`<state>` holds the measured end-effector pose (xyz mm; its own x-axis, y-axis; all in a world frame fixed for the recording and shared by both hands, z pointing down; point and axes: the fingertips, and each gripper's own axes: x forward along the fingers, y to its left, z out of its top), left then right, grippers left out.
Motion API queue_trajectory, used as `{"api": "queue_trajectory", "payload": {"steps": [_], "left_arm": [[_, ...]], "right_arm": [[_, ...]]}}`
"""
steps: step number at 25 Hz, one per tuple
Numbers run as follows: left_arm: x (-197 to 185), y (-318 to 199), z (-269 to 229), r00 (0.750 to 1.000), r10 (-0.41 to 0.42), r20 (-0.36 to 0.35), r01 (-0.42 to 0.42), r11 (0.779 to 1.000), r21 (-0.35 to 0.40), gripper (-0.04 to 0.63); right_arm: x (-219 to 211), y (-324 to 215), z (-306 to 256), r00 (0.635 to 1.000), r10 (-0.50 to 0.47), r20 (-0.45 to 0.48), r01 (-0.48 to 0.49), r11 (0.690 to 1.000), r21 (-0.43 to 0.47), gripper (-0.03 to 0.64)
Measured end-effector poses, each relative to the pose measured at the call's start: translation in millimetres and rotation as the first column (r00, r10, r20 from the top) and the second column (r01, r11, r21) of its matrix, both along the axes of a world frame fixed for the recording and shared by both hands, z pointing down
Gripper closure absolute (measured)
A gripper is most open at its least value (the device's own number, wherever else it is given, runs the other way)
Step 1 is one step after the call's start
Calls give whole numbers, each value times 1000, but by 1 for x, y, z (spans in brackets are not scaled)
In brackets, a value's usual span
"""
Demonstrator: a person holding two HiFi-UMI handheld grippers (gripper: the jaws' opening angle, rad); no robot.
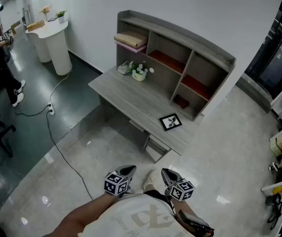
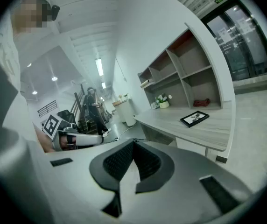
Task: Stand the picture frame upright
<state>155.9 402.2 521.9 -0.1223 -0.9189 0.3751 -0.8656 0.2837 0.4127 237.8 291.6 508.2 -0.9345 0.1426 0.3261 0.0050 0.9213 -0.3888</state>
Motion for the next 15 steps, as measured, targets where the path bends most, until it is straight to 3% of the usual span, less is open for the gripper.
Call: {"api": "queue_trajectory", "payload": {"steps": [15], "left_arm": [[-12, -1, -4, 1000, -14, 17, 14, 1000, -7, 588]], "right_arm": [[-9, -11, -6, 999, 15, 31, -15, 1000, -5, 614]]}}
